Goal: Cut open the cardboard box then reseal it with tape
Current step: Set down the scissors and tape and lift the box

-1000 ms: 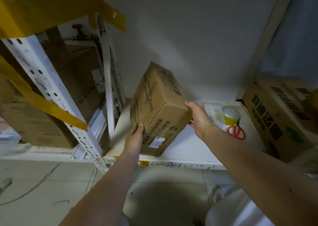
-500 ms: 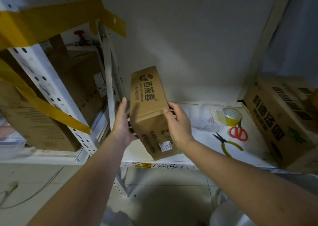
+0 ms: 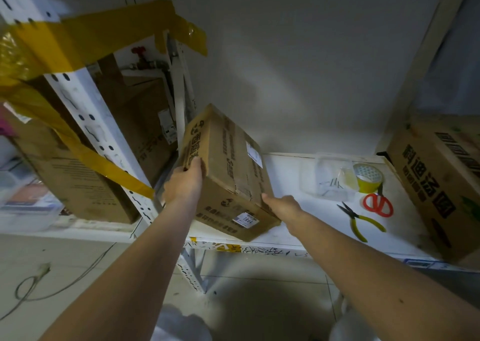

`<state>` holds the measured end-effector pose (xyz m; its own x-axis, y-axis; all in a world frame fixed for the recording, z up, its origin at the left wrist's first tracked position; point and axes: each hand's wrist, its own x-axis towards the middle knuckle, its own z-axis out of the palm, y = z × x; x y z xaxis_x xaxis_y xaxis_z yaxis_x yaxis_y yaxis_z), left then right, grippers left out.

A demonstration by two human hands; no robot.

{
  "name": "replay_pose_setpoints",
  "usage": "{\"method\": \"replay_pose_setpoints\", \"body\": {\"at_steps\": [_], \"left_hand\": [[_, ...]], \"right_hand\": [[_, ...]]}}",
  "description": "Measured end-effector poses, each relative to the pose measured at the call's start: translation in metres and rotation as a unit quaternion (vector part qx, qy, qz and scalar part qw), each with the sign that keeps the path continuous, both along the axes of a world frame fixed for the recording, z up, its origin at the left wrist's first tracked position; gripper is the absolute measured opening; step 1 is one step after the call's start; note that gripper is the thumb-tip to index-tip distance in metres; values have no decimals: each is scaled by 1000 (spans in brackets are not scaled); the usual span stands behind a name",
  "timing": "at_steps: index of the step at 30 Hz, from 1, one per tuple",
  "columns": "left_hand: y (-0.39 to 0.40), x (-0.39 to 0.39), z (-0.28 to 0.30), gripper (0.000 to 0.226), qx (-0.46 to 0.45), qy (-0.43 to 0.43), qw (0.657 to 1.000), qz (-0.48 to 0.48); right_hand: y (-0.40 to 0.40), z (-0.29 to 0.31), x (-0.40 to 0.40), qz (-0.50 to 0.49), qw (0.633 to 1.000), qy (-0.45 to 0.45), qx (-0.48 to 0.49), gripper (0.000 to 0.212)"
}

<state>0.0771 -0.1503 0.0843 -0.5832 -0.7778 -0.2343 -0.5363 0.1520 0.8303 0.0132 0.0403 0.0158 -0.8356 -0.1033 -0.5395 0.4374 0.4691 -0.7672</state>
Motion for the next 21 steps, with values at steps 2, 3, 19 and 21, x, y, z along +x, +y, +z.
{"method": "replay_pose_setpoints", "body": {"at_steps": [2, 3, 19, 21], "left_hand": [[4, -2, 1, 96, 17, -20, 1000, -6], [5, -2, 3, 102, 16, -26, 999, -11], [26, -28, -60, 66, 339, 101, 932, -80], [28, -29, -68, 56, 347, 105, 928, -80]], "right_hand": [[5, -10, -2, -1, 991, -97, -97, 63], [6, -15, -3, -5, 986, -116, -121, 62], [54, -16, -28, -169, 973, 118, -106, 19], [54, -21, -29, -166, 975, 127, -74, 17]]}}
